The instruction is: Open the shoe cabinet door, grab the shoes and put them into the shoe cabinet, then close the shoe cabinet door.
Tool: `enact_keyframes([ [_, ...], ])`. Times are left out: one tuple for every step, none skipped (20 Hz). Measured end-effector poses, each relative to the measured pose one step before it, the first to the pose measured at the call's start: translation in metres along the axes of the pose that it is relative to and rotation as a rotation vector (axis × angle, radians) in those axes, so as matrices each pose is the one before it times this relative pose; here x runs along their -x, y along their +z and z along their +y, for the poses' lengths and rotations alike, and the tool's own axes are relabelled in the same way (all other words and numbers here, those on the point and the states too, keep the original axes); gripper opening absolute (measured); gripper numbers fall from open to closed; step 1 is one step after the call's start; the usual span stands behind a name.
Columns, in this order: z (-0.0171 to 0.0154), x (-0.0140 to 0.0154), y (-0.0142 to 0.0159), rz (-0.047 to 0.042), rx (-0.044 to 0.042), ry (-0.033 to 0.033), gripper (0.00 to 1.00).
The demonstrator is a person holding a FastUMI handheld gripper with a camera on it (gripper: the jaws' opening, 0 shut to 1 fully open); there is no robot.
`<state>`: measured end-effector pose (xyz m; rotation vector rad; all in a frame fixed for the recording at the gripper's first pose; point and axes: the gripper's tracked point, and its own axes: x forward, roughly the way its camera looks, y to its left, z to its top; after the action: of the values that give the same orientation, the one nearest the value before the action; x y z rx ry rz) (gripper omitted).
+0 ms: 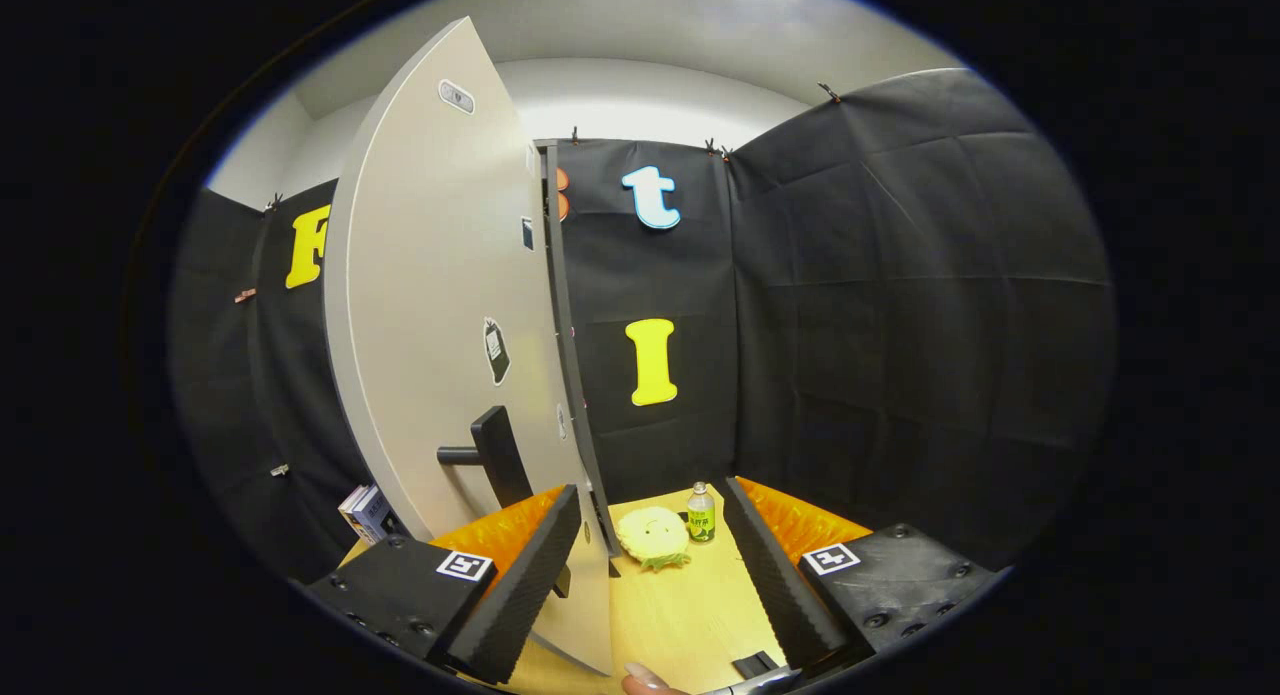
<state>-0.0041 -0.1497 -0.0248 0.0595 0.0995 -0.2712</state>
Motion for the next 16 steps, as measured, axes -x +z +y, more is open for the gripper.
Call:
enact_keyframes([
  [0.00895,0.00007,-0.0018,0.00236,-0.00156,0.00461,0.97],
  [0.0097,0.00061,-0.00148,0.001,0.00026,0.00794,0.97],
  [0.01125,0.00103,-0.00127,-0.00022,0.00358,0.01069,0.97],
  [0.01111,0.00127,-0.0019,-0.00121,0.00527,0.01186,0.97],
  [0.01192,-0.00002,-0.00128,-0.00086,0.0064,0.01296,0.97],
  [0.01408,-0.00533,-0.0008,0.00131,0.00658,0.01545,0.97],
  [0.01161,-0.00132,-0.00065,0.00142,0.00491,0.01564,0.97],
  [0.01265,-0.00209,-0.00078,0.00264,0.00347,0.01634,0.97],
  [0.01292,-0.00172,-0.00141,0.00186,0.00093,0.02076,0.97],
  [0.01229,-0.00213,-0.00124,-0.00254,0.00154,0.02037,0.97],
  [0.01239,-0.00217,0.0006,-0.00456,0.00785,0.01738,0.97],
  [0.00965,-0.00158,-0.00108,-0.00318,0.01153,0.01459,0.97],
  [0.00947,-0.00303,-0.0002,-0.0028,0.01218,0.01298,0.97],
  [0.00803,-0.00215,-0.0007,-0.00368,0.00883,0.01315,0.97],
  [0.00829,-0.00186,-0.00095,-0.00182,0.00632,0.01058,0.97],
  [0.00627,-0.00234,-0.00169,-0.00101,0.00405,0.00732,0.97],
])
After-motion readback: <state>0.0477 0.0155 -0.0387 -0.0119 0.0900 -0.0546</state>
